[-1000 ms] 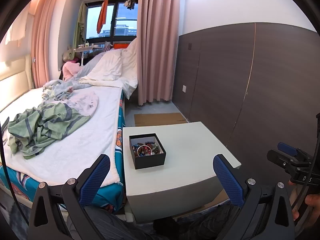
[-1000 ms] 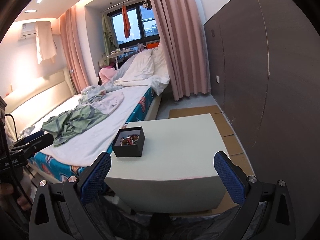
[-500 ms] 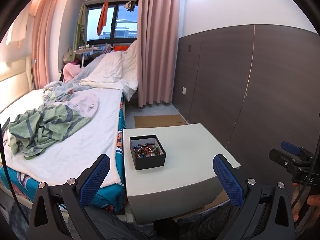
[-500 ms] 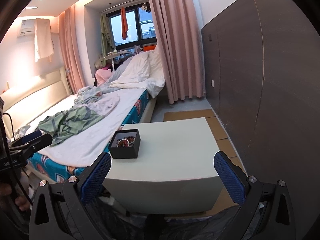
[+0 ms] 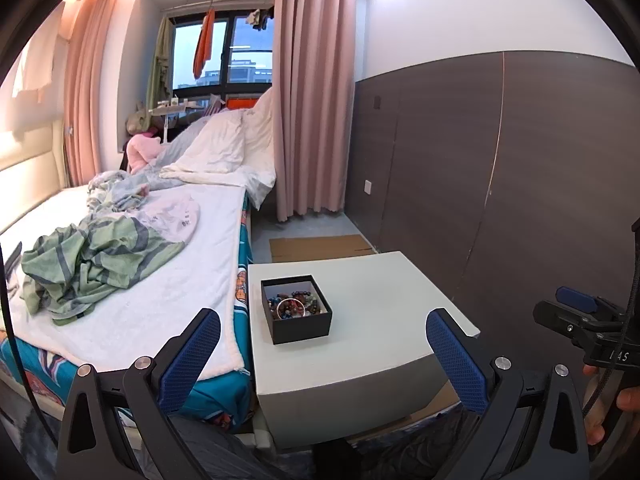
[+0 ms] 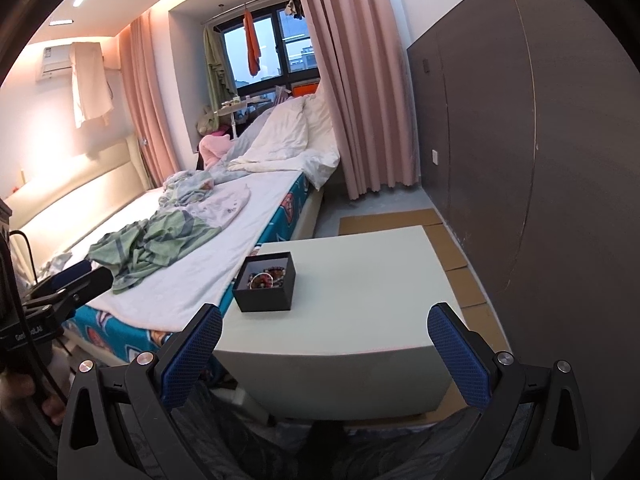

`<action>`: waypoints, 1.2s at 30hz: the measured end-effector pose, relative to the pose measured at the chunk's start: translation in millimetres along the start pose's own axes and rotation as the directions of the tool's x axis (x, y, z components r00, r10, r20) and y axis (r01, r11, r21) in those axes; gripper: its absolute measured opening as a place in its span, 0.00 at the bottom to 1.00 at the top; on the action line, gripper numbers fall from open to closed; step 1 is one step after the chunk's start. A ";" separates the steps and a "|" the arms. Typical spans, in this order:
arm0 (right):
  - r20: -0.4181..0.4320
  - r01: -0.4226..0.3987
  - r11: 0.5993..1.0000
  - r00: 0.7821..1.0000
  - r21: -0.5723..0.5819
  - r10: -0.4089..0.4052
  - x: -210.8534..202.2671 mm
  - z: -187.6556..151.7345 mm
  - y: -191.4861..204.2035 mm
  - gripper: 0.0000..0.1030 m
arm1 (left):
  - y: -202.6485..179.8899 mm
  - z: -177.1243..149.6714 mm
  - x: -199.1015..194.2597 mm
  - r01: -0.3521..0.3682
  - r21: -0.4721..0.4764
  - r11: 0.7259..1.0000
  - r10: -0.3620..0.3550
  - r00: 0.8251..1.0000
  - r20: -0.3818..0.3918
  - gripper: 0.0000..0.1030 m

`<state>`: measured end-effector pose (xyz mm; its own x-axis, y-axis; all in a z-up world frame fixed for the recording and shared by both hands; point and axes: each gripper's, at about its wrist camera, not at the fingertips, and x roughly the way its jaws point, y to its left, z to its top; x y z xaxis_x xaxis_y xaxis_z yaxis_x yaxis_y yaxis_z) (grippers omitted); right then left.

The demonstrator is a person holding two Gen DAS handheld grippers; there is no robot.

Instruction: Organize jewelry

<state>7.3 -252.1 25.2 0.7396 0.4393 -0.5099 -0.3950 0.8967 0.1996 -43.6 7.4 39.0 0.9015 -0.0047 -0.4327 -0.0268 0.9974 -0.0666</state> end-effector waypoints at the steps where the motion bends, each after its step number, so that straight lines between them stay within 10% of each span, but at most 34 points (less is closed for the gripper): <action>1: -0.001 -0.002 1.000 1.000 -0.001 0.002 0.0 0.1 0.0 1.00 | -0.4 0.0 -0.7 -0.002 0.002 1.000 0.002 1.000 0.002 0.99; 36: -0.046 -0.002 1.000 0.999 0.020 0.003 24.9 4.7 -1.7 1.00 | 9.2 2.5 18.8 0.008 -0.010 1.000 -0.008 1.000 -0.013 0.99</action>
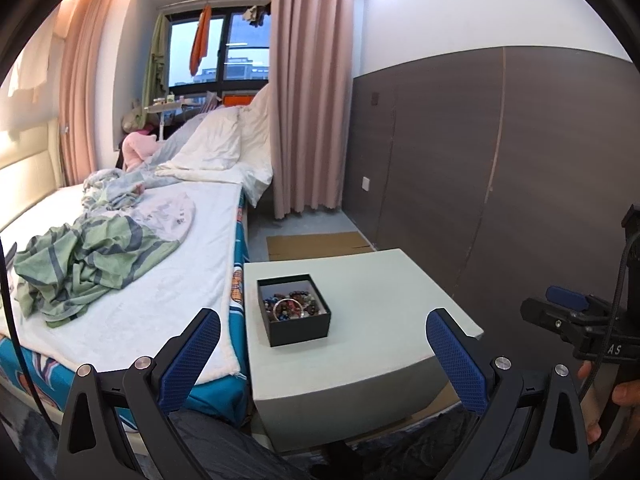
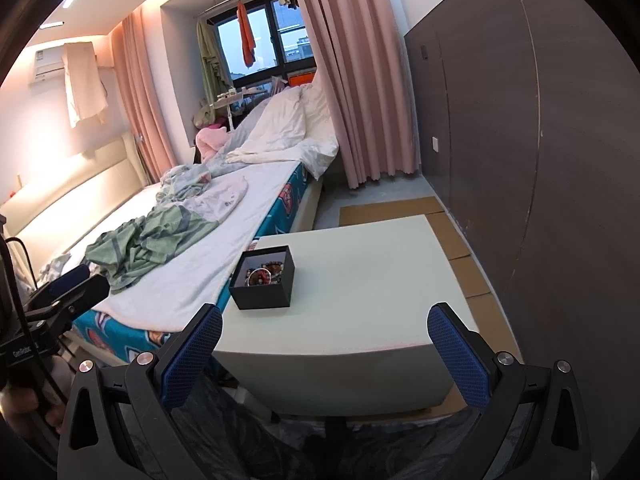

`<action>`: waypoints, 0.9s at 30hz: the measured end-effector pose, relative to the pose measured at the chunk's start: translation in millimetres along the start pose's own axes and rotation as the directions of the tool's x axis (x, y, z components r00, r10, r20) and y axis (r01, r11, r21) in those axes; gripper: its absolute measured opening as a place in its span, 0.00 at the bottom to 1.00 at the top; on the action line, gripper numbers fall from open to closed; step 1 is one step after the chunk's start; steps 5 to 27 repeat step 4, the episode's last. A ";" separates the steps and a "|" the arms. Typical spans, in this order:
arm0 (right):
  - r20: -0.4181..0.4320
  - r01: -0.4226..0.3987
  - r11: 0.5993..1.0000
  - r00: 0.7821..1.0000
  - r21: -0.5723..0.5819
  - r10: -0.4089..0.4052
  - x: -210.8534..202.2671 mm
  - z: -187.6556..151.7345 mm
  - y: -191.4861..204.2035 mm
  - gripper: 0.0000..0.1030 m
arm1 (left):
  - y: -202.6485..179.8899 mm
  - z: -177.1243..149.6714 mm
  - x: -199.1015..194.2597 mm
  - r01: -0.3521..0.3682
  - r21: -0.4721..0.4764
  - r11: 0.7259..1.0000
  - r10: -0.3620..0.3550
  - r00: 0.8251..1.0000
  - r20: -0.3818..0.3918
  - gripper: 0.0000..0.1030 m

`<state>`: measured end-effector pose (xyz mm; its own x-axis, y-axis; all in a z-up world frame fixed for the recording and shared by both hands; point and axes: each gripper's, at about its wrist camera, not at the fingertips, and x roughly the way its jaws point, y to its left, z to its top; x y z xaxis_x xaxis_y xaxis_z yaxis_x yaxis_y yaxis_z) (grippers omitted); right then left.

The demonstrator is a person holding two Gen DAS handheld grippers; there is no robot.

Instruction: Organize jewelry

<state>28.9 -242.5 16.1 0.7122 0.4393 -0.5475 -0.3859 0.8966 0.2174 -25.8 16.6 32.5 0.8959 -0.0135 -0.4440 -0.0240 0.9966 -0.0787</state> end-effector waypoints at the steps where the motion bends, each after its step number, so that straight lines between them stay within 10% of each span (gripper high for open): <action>1: -0.010 0.001 1.000 1.000 -0.003 -0.001 5.3 0.3 1.4 1.00 | 3.4 0.1 3.0 0.000 -0.009 1.000 -0.001 1.000 -0.004 1.00; 27: -0.030 -0.004 1.000 1.000 -0.002 0.004 20.5 2.2 5.3 1.00 | 11.5 -0.2 12.8 -0.006 -0.016 1.000 0.006 1.000 -0.023 0.99</action>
